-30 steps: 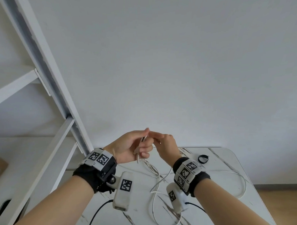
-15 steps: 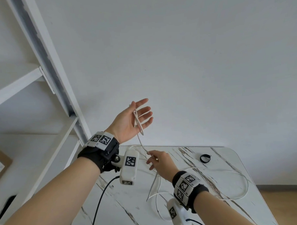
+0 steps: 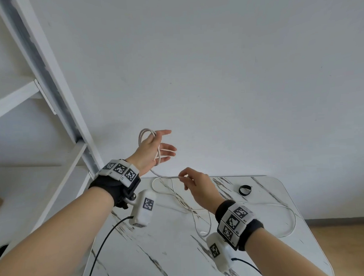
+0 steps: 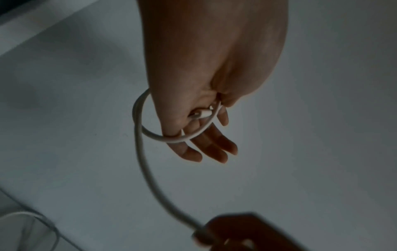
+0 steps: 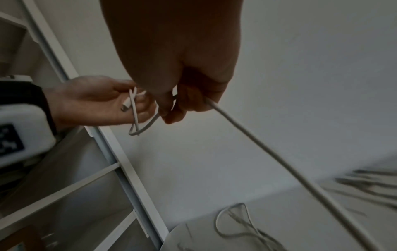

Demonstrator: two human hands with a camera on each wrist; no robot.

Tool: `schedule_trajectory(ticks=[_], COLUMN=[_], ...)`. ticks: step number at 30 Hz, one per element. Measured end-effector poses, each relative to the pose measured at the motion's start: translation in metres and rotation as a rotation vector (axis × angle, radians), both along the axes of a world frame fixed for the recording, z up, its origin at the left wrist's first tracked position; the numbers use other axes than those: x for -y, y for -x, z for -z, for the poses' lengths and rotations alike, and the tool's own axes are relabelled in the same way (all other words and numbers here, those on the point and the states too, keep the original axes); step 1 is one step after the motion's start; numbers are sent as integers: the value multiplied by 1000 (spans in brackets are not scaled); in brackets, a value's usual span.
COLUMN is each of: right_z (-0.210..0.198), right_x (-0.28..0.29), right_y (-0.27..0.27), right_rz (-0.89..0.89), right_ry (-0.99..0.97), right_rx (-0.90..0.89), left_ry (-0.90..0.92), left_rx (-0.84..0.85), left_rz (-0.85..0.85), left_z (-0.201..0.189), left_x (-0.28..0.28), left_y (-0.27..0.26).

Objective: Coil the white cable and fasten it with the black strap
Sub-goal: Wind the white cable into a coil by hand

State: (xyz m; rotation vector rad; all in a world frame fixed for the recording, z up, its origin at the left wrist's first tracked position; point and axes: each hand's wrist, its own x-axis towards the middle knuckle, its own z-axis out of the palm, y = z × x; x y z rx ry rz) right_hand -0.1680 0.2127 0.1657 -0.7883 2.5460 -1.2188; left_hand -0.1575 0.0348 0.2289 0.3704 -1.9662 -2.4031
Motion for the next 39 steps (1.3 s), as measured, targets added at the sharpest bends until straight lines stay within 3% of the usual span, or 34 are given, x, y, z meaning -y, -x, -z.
schedule_trajectory(ticks=[6,15,19,25,31,35,39], right_z=[-20,-38,-50,-45,-37,-31,-22], right_x=[3,12,11,5,6,6,11], right_y=[8,11,18,26,27,26,25], right_rz=[-92,-205,-208,-281,-271,-224,-123], right_ry=[-87,-20,-27,-227,-252,-163,-56], right_rx=[-254,-294,-262,-350,-310,-247,-132], left_ry=[196,290,224,221,140,104,-177], left_rx=[90,263,340,427,561,542,412], left_rz=[92,165,164,298,449,579,591], left_z=[15,20,26,28,29,23,11], left_x=[-7,-16,-17,-14,-14,-13,-10], left_y=[-11,-19,-24,-33,-44,-51,-49])
